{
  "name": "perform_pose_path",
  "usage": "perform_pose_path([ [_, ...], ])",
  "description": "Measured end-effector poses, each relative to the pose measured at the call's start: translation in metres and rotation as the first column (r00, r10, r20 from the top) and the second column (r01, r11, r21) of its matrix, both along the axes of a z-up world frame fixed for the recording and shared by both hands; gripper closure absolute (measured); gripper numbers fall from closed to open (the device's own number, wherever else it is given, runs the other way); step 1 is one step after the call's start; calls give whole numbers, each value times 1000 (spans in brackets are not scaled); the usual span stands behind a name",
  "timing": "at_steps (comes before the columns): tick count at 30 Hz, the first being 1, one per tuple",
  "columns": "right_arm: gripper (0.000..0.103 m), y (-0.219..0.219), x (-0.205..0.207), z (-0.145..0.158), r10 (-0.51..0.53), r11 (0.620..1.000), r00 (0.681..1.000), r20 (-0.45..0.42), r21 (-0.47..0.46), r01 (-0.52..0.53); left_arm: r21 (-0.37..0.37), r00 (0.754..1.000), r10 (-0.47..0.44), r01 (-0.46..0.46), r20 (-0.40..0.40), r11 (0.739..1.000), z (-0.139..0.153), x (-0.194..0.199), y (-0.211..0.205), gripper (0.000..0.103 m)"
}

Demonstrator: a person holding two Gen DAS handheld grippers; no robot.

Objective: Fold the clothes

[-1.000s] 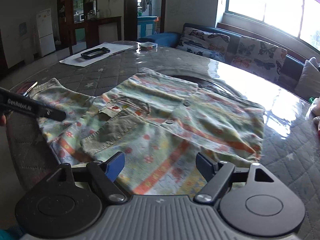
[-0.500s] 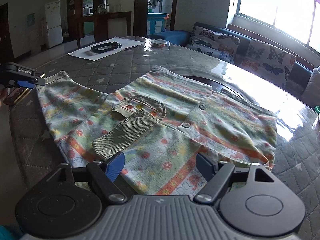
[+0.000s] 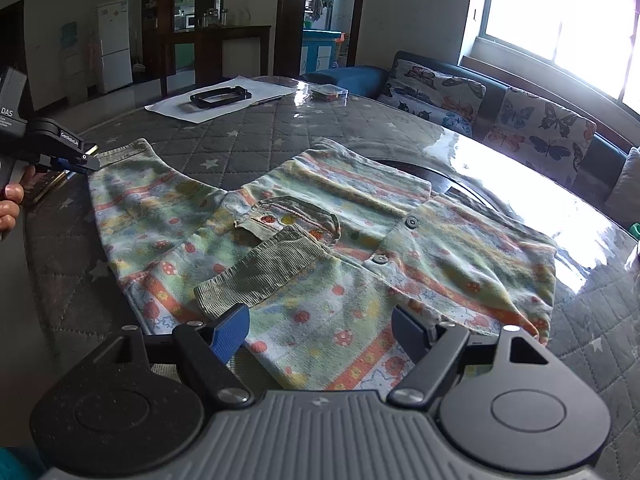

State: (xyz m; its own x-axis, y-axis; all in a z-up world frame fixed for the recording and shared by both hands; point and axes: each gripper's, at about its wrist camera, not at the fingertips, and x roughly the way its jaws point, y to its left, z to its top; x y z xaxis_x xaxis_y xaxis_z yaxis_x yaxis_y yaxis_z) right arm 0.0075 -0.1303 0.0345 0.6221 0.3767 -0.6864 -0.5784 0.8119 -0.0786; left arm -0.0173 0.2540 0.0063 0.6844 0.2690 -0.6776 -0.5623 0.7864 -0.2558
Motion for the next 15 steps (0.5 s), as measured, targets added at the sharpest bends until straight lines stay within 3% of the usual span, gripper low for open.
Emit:
perform_pose_path([
  [7, 23, 1, -3, 7, 4, 1000, 1000, 16, 19, -4, -76, 983, -99, 112, 154, 991, 20, -18, -16, 98],
  [12, 25, -4, -2, 15, -18, 998, 1000, 10, 68, 17, -99, 929, -254, 289, 268, 952, 36, -22, -55, 100],
  [15, 27, -8, 0, 20, -26, 995, 1000, -4, 97, 27, -56, 893, -346, 376, 286, 925, 41, -23, -84, 100],
])
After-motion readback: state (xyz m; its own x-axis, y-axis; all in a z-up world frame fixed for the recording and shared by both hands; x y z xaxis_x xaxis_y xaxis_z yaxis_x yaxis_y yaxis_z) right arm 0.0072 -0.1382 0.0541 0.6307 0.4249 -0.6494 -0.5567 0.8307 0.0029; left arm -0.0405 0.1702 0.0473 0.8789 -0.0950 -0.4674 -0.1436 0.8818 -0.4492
